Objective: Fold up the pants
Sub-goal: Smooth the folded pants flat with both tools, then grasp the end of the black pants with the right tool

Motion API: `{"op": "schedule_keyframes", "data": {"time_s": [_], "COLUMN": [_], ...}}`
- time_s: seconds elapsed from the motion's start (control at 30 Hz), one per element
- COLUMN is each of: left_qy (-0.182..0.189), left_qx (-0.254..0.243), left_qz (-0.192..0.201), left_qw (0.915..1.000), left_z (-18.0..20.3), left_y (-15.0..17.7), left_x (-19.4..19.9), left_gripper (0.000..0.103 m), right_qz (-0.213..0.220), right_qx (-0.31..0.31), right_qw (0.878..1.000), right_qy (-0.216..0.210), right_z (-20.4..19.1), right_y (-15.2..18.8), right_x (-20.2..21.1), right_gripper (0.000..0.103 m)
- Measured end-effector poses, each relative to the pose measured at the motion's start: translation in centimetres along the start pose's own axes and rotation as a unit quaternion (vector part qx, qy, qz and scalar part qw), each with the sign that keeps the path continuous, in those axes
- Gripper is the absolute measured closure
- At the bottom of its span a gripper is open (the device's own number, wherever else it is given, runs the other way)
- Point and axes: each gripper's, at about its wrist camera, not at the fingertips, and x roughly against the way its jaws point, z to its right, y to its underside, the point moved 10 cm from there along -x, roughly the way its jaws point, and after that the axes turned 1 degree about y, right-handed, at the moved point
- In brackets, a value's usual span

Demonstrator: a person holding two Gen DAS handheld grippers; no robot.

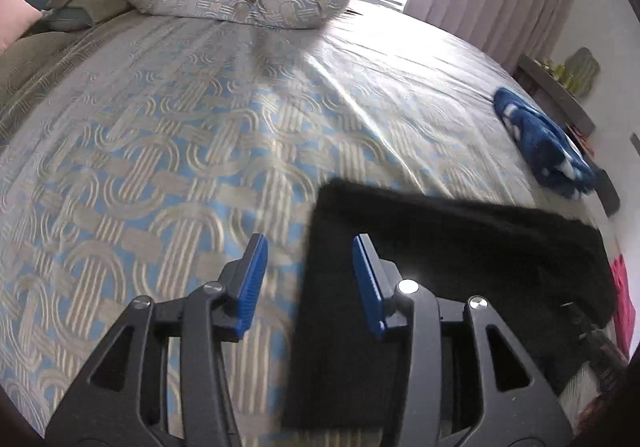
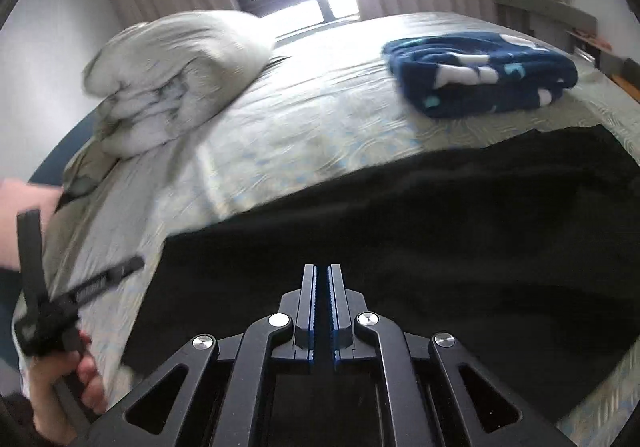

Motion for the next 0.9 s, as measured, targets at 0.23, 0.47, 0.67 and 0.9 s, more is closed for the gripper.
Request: {"op": "schedule_keyframes", "data": {"time_s": [0.23, 0.47, 0.67, 0.9], "left_qy": [-0.047, -0.124, -0.069, 0.056], "left_qx": [-0.044, -0.071, -0.087, -0.188], "left_qz": [-0.029, -0.026, -0.001, 0.031], "left_qw": [0.9975, 0.9894, 0.9938, 0.9800], "left_z": [-0.5, -2.6, 0.6, 15.1], "left_y": [5.3, 3.9, 3.9, 5.8], "left_x": [-1.7, 0.2, 5.5, 9.9], "left_gripper": [0.044, 0.028, 0.028, 0.019], "right_qz": [-0.027, -0.041, 0.023, 0.085], "right_qx": [0.030, -0.047, -0.149, -0.358], "right_qw": [0.999, 0.998, 0.984, 0.923], "right_qy": [0.019, -0.023, -0.097, -0.116], "right_z": [-0.6, 2.0, 4.9, 20.6], "right_y": [5.5, 5.2, 3.8, 4.7], "right_x": [-1.6, -0.7, 6.6, 13.6], "right_gripper": [0.102, 0.103, 0.068, 0.042]}}
